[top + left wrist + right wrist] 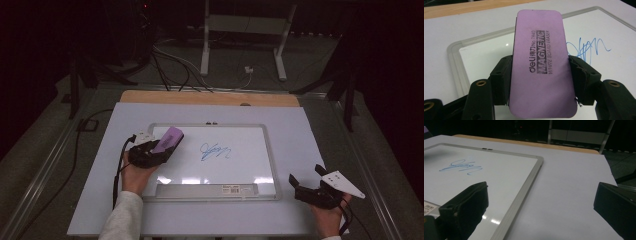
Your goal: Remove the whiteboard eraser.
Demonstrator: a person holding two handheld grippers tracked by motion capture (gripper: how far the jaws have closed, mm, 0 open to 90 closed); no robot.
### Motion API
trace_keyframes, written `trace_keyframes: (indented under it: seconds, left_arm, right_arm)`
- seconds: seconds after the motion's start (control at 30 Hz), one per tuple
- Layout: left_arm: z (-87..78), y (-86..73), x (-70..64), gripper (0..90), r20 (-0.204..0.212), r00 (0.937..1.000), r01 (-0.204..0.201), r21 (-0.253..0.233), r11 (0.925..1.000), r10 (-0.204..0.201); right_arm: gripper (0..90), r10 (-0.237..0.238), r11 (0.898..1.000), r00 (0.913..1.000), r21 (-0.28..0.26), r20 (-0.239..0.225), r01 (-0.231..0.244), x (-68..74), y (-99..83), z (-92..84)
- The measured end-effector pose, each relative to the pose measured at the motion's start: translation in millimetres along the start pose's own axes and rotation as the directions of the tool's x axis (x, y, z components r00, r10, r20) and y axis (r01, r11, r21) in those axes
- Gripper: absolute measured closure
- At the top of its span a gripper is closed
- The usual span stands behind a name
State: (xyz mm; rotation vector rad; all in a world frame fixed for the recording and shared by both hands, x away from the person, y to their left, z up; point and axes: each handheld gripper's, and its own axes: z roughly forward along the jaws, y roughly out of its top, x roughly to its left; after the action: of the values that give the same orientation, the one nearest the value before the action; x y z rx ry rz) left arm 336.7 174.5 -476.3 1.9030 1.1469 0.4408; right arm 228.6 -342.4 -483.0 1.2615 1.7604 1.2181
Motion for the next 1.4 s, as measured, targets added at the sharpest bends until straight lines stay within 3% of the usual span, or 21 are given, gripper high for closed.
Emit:
trace_keyframes:
  seconds: [0.5,0.87,1.23,1.33,1.4]
  left_arm:
    - [22.3,1.8,-13.5,41.7,0.019,0.9997,-0.013,0.017,0.9998,0.012]
    - [40.9,-2.0,-25.9,41.6,0.037,0.9987,-0.037,0.066,0.9971,0.035]
    - [54.5,-8.5,-37.7,41.5,0.042,0.9968,-0.073,0.13,0.9889,0.068]
    - [54.5,-6.9,-38.2,40.1,0.03,0.9981,-0.057,0.107,0.9926,0.055]
    - [55.4,-4.4,-38.1,32.7,0.022,0.999,-0.042,0.098,0.9943,0.04]
  right_arm:
    - [0.0,-0.002,1.0,1.0,0.002,-0.001,0.002,0.0,-0.1,0.2]
    - [0.1,-0.006,1.0,1.0,0.004,-0.004,0.006,0.3,0.0,0.0]
    - [0.1,-0.016,1.0,0.9999,0.008,-0.006,0.016,1.0,-0.1,0.6]
    - [0.1,-0.02,1.0,0.9998,0.011,-0.007,0.02,1.3,-0.1,0.8]
    - [0.1,-0.022,1.0,0.9997,0.011,-0.007,0.022,1.5,-0.1,0.9]
